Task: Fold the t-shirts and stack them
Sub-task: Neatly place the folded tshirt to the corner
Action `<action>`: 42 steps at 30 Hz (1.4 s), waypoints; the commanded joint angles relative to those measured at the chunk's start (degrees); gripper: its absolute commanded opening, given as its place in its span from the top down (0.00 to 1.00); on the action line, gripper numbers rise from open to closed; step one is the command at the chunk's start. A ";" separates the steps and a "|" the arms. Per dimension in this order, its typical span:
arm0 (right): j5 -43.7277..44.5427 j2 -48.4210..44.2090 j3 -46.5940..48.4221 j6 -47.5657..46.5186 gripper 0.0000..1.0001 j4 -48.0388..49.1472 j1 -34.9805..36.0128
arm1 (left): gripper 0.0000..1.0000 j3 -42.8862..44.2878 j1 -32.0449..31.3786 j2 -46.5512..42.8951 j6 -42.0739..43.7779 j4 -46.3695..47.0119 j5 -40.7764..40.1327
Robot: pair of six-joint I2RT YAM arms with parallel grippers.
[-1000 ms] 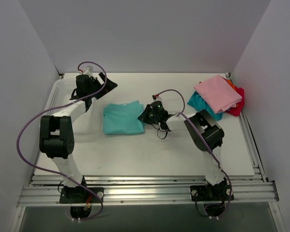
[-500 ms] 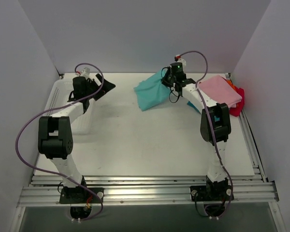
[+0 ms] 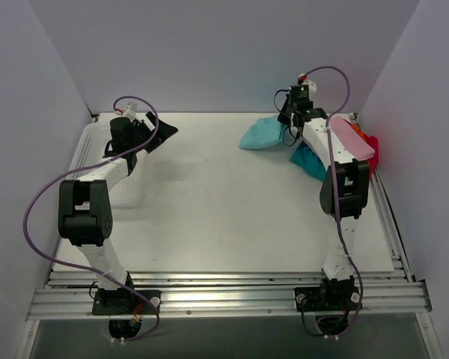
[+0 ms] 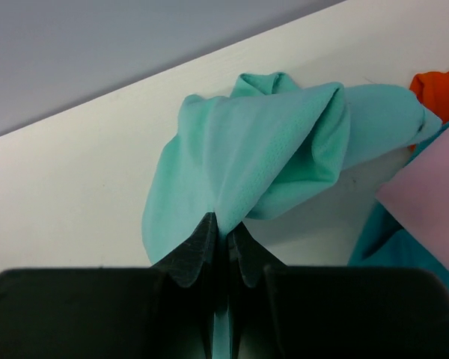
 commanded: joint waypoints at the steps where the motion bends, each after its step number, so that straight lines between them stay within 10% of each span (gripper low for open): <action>1: 0.16 -2.94 4.26 -2.18 1.00 -2.78 -2.63 | 0.05 0.32 0.31 -0.20 -0.51 3.66 1.71; 12: -4.24 -3.46 13.85 -2.62 1.00 -9.46 -12.83 | 0.06 -0.03 0.31 -0.11 -1.21 4.89 2.15; 26: -6.61 -24.90 -22.07 1.16 1.00 3.09 -22.59 | 0.07 -0.03 0.22 0.77 -2.18 6.30 3.03; 42: -9.16 -20.34 -37.48 6.34 1.00 10.12 -35.85 | 0.08 -0.29 -0.13 0.86 -2.79 7.18 3.82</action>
